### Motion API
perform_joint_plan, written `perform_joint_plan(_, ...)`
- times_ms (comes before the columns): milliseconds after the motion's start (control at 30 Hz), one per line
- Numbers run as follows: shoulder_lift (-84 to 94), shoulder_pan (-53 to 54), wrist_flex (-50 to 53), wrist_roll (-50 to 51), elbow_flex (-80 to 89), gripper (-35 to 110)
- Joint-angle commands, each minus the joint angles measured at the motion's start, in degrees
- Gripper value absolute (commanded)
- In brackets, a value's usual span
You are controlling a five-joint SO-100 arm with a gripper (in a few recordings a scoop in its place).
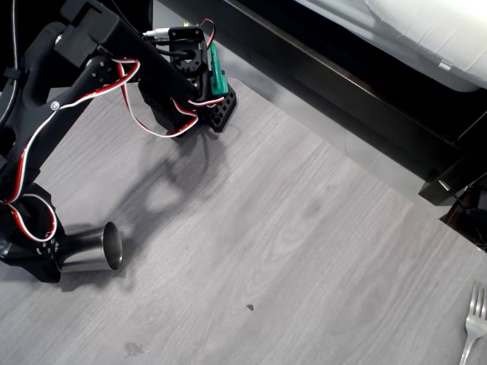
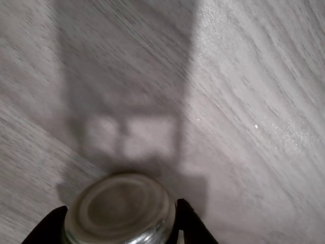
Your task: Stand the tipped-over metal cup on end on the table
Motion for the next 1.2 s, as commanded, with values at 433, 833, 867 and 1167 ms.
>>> perform_joint_plan(433,22.6,-4.4,-0.9,-0.2,3.5,0)
perform_joint_plan(833,50.2,-19.2,-27.0,-7.6,33.2,0)
perform_joint_plan(867,51.9,-19.9,-30.7,-9.3,35.8,0)
perform_joint_plan(1167,63.8,-23.7,-84.8,-30.1,68.1,0)
